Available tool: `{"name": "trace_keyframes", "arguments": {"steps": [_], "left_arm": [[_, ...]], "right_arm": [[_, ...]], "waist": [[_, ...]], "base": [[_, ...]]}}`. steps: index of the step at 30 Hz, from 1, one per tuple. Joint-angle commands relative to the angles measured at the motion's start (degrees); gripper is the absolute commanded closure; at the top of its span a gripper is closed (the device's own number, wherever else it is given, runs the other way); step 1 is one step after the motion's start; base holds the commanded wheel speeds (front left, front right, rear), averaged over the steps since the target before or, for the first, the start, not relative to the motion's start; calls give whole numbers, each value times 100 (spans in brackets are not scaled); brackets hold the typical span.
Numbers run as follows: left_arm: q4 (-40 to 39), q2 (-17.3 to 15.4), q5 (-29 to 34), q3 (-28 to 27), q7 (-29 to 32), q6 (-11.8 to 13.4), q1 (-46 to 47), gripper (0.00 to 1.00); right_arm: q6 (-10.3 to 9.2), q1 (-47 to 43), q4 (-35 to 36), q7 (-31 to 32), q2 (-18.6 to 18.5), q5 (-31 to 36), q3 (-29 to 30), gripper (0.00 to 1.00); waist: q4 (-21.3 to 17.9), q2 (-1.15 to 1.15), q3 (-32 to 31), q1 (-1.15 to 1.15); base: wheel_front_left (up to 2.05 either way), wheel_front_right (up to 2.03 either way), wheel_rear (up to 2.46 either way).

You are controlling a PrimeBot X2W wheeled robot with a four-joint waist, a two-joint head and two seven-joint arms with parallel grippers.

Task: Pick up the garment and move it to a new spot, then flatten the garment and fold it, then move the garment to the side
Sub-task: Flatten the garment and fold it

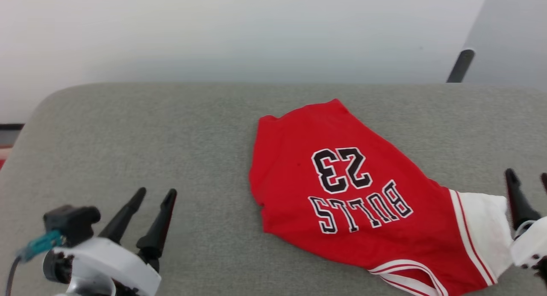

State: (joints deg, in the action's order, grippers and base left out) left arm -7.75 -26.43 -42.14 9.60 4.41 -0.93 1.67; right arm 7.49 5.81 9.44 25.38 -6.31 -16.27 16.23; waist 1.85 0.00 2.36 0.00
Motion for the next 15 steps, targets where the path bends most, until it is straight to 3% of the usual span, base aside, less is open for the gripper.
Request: {"name": "trace_keyframes", "arguments": {"steps": [1,10,15], "left_arm": [[-47,-29,-124,19,258,98,76,0],[-260,-186,-1106,451,2488,447,826,0],[-37,-306,-1275,580,3203,577,1400,0]], "right_arm": [[0,-124,89,-67,65,-45,-83,0],[0,-60,487,-116,213,-131,-274,0],[0,101,548,-154,237,-179,-334,0]], "waist": [[-192,0,-47,0],[-644,0,152,0],[-843,0,361,0]], "base": [[0,0,0],[0,0,0],[0,0,0]]}}
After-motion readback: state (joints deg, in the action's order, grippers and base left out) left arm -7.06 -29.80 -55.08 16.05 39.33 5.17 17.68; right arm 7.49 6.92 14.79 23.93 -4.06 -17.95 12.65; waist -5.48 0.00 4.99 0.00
